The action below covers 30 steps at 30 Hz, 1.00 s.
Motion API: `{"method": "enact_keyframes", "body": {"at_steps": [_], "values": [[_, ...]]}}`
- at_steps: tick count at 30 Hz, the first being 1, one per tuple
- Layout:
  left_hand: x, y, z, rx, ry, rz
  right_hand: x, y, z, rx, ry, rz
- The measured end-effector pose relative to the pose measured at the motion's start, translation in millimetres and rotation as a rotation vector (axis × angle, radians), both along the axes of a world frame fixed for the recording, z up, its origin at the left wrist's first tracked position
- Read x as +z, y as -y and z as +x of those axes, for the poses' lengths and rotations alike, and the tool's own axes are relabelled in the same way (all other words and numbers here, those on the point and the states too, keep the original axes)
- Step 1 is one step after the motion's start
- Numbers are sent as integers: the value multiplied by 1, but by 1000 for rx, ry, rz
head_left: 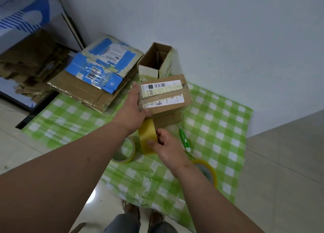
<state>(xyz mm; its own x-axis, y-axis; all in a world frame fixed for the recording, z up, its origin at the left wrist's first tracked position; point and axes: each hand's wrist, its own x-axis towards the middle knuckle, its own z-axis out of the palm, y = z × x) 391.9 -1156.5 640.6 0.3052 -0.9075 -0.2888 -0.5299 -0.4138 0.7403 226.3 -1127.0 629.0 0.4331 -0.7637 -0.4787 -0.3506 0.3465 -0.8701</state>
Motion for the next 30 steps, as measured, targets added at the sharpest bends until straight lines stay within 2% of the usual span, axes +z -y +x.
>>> {"method": "enact_keyframes", "body": {"at_steps": [3, 9, 23, 28, 30], "values": [[-1, 8, 7, -35, 111, 29, 1, 4, 4, 49, -40, -31], [-12, 9, 22, -92, 203, 123, -8, 6, 16, 113, -111, -59], [-35, -5, 27, -43, 194, 75, -35, -9, 20, 176, -265, -138], [-28, 6, 31, -47, 194, 68, -40, -17, 5, 70, -177, -79], [-24, 7, 31, -2, 89, 28, -40, -12, 4, 91, -175, -70]]}}
